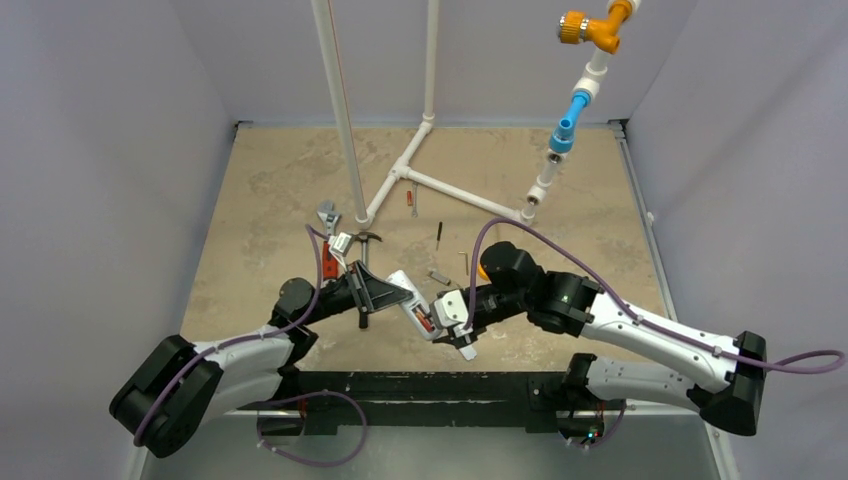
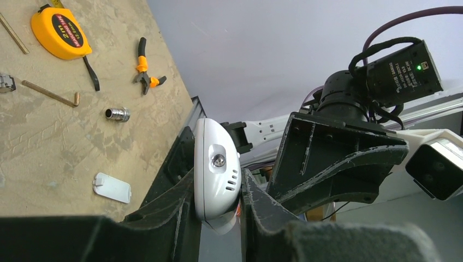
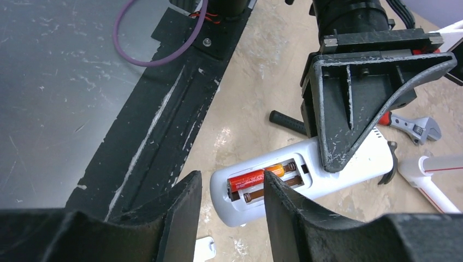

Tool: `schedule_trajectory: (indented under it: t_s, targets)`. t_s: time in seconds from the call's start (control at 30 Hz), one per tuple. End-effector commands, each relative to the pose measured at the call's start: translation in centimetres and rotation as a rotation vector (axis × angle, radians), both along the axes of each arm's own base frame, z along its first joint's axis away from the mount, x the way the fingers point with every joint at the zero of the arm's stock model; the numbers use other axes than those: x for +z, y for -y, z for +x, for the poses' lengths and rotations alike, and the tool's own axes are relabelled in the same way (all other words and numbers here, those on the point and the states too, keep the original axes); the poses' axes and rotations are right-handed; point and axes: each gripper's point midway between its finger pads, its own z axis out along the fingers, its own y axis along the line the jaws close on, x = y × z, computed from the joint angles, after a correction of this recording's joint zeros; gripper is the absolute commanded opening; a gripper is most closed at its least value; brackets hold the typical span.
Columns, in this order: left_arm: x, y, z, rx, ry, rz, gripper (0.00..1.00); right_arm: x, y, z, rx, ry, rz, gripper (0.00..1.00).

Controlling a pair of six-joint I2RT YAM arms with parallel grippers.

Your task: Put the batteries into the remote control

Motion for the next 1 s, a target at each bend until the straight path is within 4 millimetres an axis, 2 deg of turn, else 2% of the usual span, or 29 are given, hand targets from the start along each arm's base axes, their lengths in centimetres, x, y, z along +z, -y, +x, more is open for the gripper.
schedule_trajectory:
  t_s: [0.0, 0.17, 0.53, 0.7, 0.97]
  targets:
    - [0.2, -0.2, -0.1, 0.014, 0.04, 0.005, 0.0, -0.1, -0.3, -0.1, 0.048, 0.037, 0.009, 0.42]
    - [0.1, -0.2, -0.1, 0.019, 0.043, 0.005, 0.0, -0.6, -0.3, 0.1, 0.045, 0.041, 0.004, 0.36]
    - [0.1, -0.3, -0.1, 0.023, 0.044, 0.003, 0.0, -2.1, -0.5, 0.6, 0.033, 0.028, -0.042, 0.34]
    - [0.1, -0.3, -0.1, 0.026, 0.044, 0.002, 0.0, -2.5, -0.7, 0.9, 0.023, 0.027, -0.054, 0.26]
    - [0.2, -0.3, 0.0, 0.026, 0.047, -0.002, 0.0, -2.9, -0.8, 1.3, 0.007, 0.039, -0.062, 0.24]
